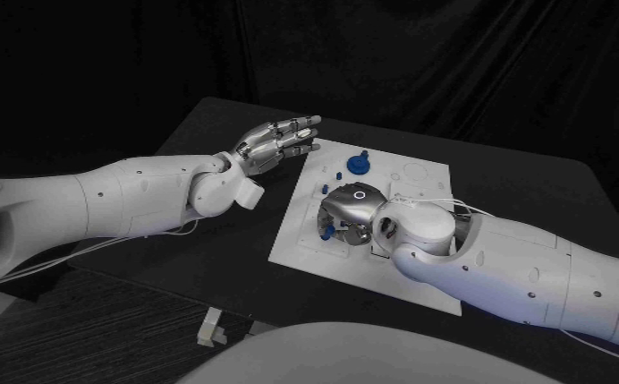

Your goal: Assemble the parts on the task board

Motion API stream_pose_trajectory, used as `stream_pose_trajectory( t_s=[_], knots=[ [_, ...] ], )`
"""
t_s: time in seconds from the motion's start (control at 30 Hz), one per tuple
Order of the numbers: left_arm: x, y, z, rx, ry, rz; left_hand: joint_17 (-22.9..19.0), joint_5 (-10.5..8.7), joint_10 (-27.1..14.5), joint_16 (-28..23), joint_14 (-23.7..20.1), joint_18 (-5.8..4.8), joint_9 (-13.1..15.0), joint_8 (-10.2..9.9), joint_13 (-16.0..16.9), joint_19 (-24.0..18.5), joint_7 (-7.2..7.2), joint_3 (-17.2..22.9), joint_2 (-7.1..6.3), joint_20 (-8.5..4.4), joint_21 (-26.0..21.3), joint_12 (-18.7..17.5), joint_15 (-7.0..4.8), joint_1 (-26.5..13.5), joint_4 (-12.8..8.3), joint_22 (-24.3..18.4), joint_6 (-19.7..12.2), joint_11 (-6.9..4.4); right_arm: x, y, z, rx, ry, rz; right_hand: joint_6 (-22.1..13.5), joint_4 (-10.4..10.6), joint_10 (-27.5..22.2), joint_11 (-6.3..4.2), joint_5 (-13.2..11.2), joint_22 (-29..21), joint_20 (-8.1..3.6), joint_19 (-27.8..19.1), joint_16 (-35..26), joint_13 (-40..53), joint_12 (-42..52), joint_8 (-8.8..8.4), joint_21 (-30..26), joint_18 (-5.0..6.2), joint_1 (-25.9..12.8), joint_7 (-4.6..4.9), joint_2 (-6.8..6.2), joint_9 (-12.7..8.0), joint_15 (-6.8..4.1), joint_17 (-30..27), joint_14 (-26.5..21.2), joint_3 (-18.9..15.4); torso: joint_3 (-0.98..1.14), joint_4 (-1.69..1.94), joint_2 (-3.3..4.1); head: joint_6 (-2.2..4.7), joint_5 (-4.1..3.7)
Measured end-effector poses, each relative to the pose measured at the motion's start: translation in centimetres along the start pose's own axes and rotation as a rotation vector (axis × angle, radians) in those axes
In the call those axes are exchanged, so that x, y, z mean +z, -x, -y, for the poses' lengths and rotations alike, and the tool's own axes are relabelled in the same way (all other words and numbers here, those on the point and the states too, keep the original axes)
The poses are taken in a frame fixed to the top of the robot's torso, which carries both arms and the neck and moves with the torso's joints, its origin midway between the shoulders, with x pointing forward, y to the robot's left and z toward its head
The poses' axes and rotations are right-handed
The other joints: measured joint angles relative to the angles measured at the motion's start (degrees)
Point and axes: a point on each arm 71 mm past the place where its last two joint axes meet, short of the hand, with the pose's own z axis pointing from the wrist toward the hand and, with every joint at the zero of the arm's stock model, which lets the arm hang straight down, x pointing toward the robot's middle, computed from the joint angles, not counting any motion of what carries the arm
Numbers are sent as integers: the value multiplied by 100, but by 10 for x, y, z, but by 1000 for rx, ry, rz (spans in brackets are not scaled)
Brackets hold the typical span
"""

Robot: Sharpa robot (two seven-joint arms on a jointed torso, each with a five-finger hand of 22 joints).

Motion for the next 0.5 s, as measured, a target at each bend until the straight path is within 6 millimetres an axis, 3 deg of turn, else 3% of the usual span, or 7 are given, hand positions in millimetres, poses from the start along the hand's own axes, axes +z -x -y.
stream_pose_trajectory(
  t_s=[0.43,0.5],
  knots=[
    [0,0,-2,-4,7,-3,0,0,0,0,0,0,0,0,0,0,0,0,0,0,0,0,0,0,0,-1,0,0,1,0,-1,-14,3,0,-2,-66,11,10,44,0,1,-65,-2,1,0,-27,-114,1,-1,2,0,3,-23,-61,-27,66,1,2,-1,0,-15],
    [0,-1,-2,-4,7,-4,0,0,0,0,0,0,0,0,0,0,0,0,0,0,0,0,0,-1,0,-1,0,0,1,0,-1,-14,5,0,-57,-70,23,25,44,0,28,-172,-145,1,-43,-128,-245,1,-1,53,0,6,29,-94,-80,70,1,2,-1,0,-13]
  ],
)
